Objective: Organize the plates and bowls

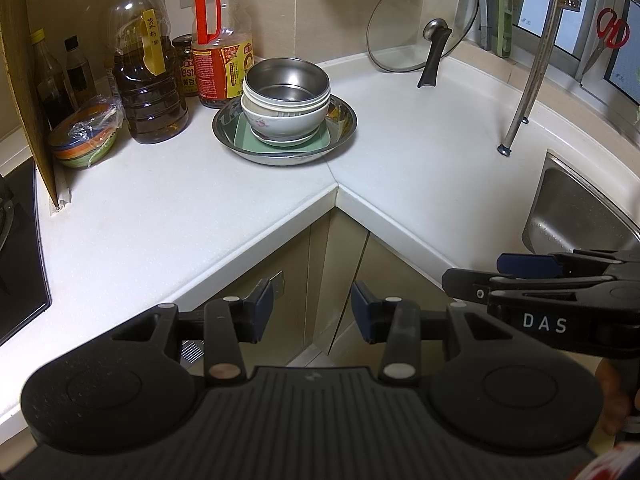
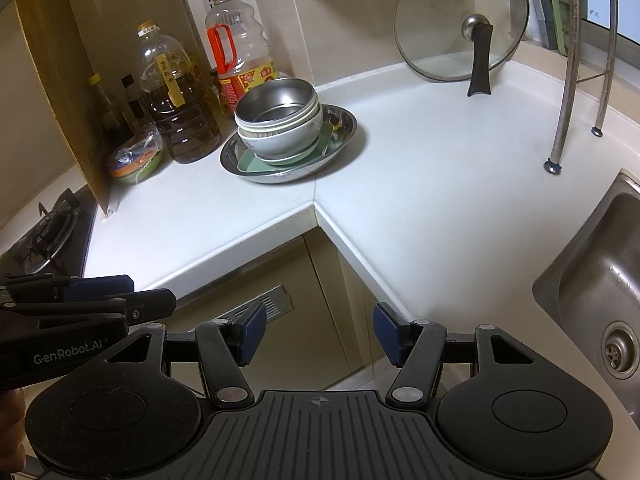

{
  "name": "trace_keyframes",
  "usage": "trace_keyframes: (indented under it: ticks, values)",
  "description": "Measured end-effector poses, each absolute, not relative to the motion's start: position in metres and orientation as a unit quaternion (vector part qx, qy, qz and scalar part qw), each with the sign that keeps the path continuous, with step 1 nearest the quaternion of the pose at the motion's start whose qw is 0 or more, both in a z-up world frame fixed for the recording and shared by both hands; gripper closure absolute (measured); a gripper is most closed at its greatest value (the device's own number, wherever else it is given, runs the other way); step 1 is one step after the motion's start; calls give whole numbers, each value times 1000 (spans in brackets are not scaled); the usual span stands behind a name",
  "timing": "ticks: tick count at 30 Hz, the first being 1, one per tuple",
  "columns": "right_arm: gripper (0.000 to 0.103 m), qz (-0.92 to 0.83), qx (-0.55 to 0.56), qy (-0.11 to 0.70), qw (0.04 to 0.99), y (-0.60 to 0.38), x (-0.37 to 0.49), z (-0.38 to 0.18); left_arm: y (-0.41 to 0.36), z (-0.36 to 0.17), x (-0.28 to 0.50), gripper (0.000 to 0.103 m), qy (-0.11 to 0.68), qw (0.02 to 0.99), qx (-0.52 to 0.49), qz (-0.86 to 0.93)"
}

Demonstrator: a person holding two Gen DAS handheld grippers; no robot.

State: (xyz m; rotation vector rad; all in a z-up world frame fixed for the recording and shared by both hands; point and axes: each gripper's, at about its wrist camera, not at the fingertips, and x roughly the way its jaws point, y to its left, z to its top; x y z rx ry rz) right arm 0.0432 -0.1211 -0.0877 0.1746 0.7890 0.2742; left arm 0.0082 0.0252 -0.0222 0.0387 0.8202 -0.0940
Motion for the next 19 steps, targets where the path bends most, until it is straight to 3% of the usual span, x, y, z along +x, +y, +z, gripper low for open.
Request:
trace_keyframes:
  ticks: [19]
  values:
    - [43, 133, 84, 384, 910, -120, 45, -88, 26, -23, 10, 63, 401, 915, 16, -47]
